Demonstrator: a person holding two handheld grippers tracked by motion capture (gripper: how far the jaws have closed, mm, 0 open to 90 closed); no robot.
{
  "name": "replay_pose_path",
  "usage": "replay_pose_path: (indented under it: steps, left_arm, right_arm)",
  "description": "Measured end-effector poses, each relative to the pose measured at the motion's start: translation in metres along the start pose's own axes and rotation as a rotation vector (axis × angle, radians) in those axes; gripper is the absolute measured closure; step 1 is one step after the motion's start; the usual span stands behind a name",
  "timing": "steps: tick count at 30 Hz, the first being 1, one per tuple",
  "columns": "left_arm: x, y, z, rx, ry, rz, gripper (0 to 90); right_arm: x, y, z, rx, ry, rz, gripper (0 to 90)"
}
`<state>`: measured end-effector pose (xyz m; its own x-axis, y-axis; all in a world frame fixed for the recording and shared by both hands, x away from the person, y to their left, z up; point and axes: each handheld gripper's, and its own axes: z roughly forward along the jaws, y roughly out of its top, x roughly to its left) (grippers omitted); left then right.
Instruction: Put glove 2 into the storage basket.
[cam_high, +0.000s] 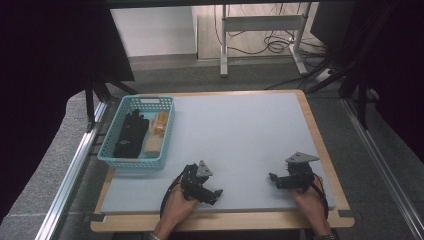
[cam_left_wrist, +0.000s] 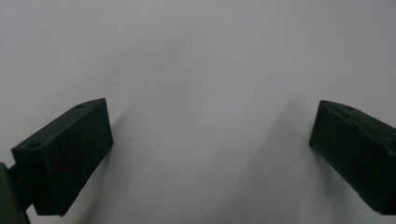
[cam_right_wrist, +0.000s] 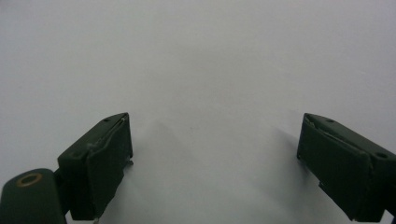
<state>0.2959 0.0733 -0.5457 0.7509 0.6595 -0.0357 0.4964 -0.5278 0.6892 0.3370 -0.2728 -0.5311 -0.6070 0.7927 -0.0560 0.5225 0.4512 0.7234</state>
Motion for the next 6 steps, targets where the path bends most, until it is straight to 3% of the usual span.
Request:
replay_pose_path:
  steps: [6]
  left_arm:
    - [-0.0006,-0.0003,-0.0001,-0.002,0.004,-0.001,0.0]
  right_arm:
    - [0.0000,-0.0003,0.0000,0.000,0.001,0.003,9.8]
